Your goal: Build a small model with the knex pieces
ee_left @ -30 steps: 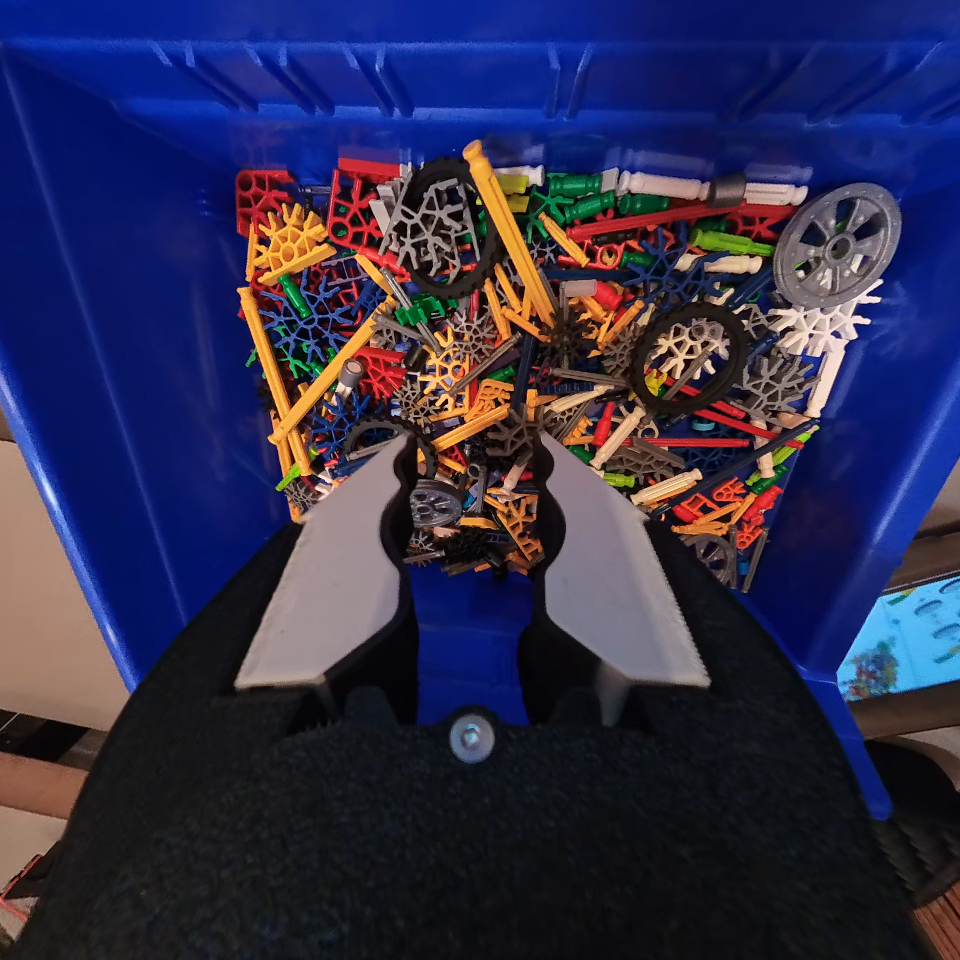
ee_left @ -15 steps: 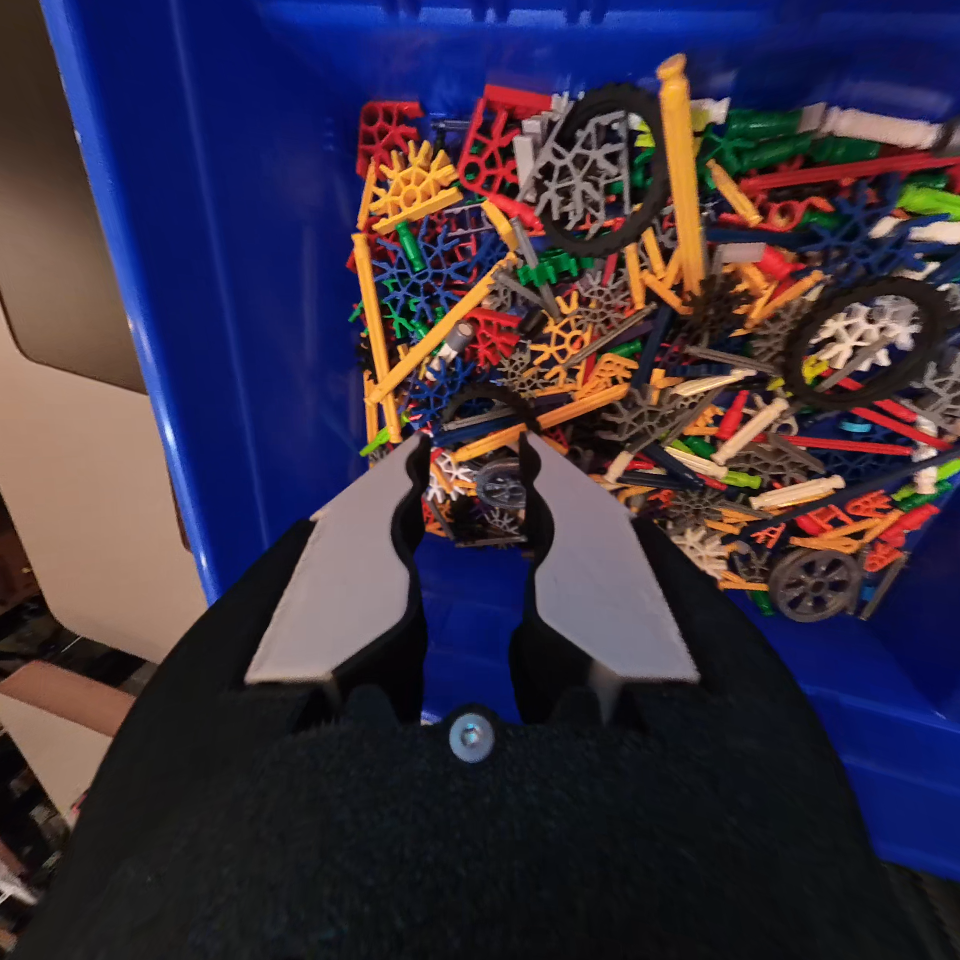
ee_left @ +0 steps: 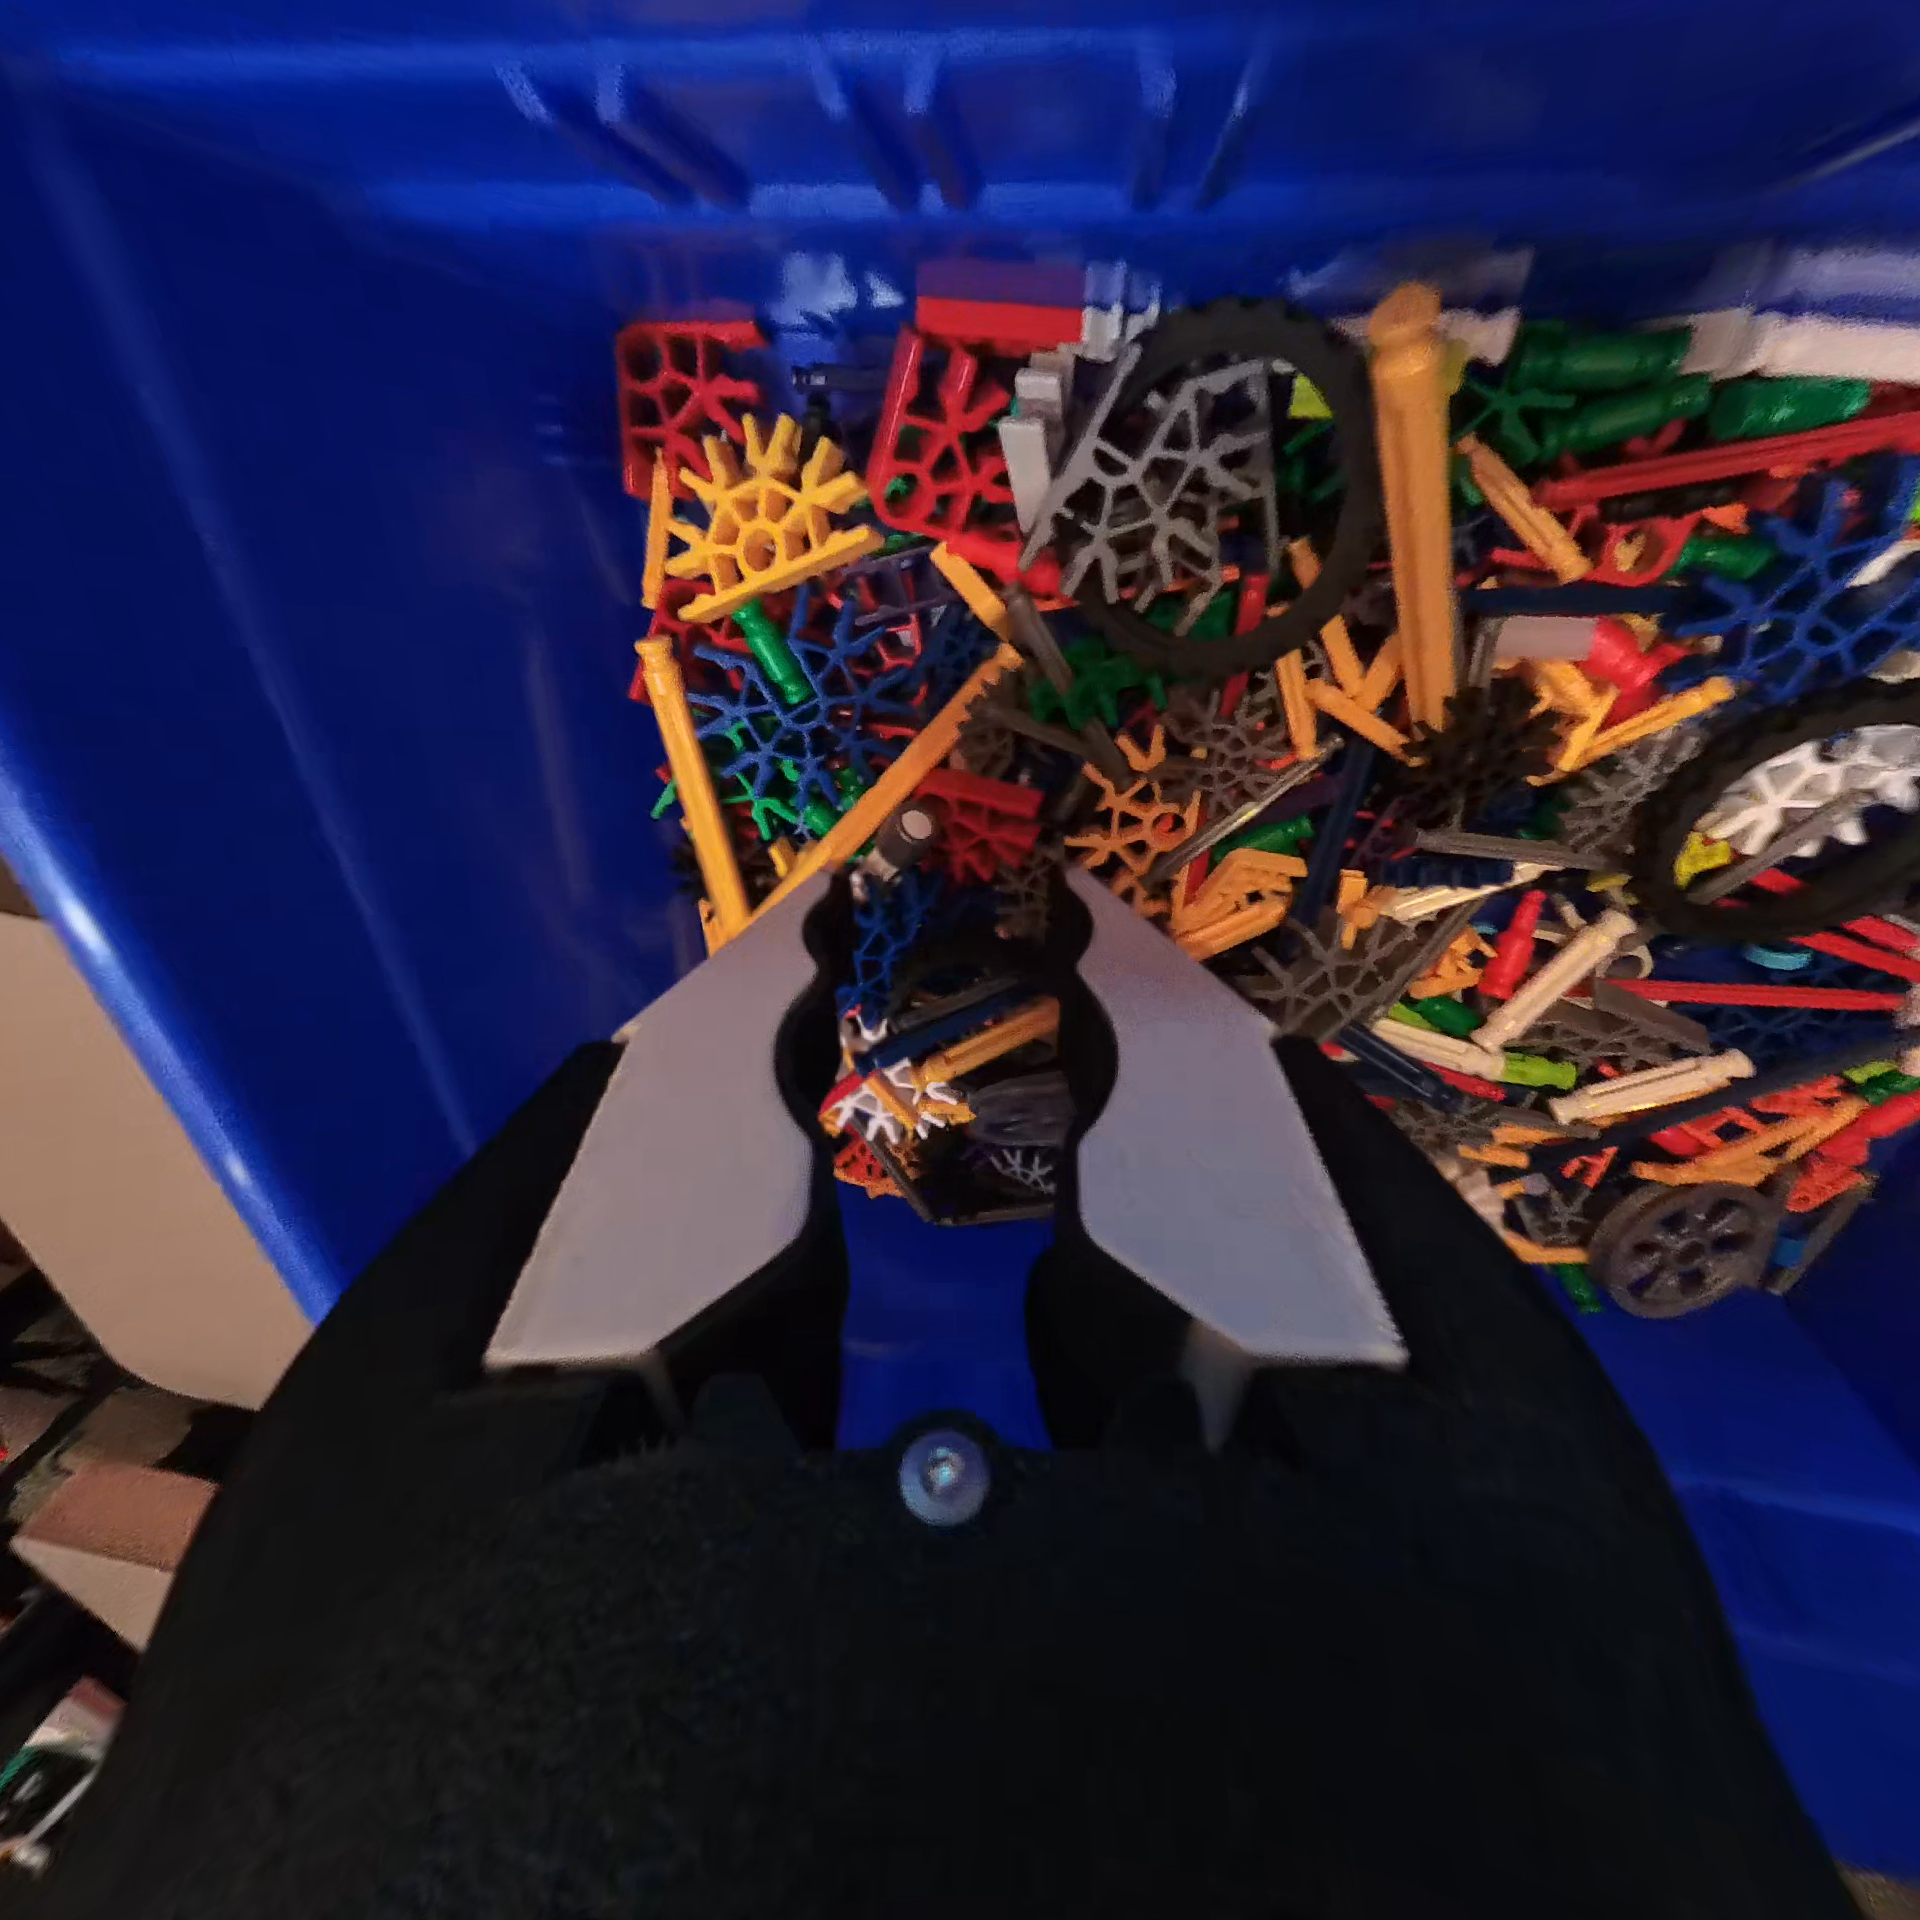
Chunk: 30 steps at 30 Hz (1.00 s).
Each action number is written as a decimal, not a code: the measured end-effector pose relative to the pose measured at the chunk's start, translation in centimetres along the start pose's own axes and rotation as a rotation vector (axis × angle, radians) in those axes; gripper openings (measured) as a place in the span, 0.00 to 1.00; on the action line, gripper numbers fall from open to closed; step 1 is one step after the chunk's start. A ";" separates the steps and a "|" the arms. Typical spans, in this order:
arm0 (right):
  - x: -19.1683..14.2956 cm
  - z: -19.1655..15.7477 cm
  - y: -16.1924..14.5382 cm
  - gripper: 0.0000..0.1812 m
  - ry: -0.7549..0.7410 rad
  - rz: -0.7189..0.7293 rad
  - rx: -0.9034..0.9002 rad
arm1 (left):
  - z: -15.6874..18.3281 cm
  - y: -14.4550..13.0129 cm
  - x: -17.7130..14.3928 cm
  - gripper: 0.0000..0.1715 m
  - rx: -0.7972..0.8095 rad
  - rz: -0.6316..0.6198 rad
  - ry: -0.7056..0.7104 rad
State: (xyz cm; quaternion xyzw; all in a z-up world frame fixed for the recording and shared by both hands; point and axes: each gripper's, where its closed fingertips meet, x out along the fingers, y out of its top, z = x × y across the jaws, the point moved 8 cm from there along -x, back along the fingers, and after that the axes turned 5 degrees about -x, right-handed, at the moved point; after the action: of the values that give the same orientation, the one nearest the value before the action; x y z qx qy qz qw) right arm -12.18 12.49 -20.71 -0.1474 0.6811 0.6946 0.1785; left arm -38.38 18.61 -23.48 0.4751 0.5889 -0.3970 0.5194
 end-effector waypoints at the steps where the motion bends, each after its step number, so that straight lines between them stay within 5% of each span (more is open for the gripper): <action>1: 0.0 0.0 0.0 0.26 0.000 0.001 0.001 | 0.0 0.0 0.3 0.18 -0.002 -0.009 -0.003; 11: -0.1 0.0 0.2 0.26 0.001 0.005 -0.002 | -0.7 -1.1 -0.9 0.00 -0.030 -0.011 0.023; 19: -0.1 0.0 0.1 0.26 0.001 0.005 0.001 | -2.0 -1.9 -2.7 0.07 -0.098 0.045 0.075; 26: -0.2 0.0 0.1 0.26 0.003 0.007 0.003 | -0.1 -3.9 -0.3 0.23 -0.094 -0.144 -0.075; 30: -0.2 0.0 0.1 0.26 0.004 0.007 0.003 | 0.6 -3.5 0.3 0.13 -0.068 -0.142 -0.112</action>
State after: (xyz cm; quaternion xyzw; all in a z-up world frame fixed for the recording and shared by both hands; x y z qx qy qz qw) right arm -12.05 12.51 -20.52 -0.1463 0.6829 0.6940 0.1749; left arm -41.67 17.26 -23.97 0.3912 0.6043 -0.4385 0.5381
